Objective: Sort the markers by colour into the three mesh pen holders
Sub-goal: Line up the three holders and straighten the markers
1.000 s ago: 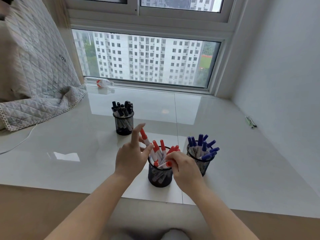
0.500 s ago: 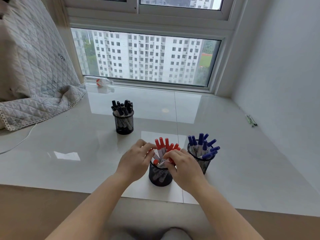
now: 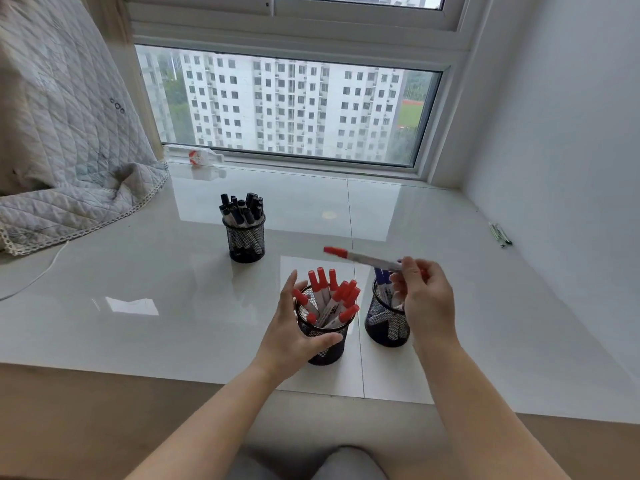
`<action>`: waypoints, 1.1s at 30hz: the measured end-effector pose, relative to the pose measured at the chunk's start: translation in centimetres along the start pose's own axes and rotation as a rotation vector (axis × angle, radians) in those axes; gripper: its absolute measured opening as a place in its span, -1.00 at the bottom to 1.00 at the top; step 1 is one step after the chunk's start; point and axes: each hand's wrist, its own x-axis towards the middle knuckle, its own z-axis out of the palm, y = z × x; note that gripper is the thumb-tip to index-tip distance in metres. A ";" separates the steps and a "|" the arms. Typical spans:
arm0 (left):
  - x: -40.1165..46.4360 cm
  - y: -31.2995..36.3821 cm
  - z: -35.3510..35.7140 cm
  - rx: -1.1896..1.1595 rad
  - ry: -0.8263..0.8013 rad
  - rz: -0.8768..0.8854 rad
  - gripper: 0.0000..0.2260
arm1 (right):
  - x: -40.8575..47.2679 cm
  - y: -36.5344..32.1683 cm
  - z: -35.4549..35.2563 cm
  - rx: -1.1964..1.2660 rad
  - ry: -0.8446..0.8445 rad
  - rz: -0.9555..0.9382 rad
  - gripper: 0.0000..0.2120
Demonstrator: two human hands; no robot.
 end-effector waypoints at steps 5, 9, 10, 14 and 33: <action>0.7 -0.1 1.3 0.036 0.039 -0.072 -0.03 | 0.0 -1.0 -0.6 0.672 -0.137 0.397 -0.93; 1.0 0.0 1.7 0.035 0.049 -0.091 -0.10 | -0.3 -0.8 -0.6 0.661 -0.368 0.397 -0.84; 1.0 0.0 1.7 0.035 0.046 -0.093 -0.12 | -0.4 -0.8 -0.5 0.649 -0.414 0.375 -0.79; 0.9 0.2 1.6 0.038 0.032 -0.111 -0.14 | -0.8 -0.4 0.3 0.140 -0.464 0.099 -0.81; 0.4 0.6 1.7 0.024 0.068 -0.120 -0.25 | -1.9 2.9 2.1 -0.739 -0.407 -0.549 -0.76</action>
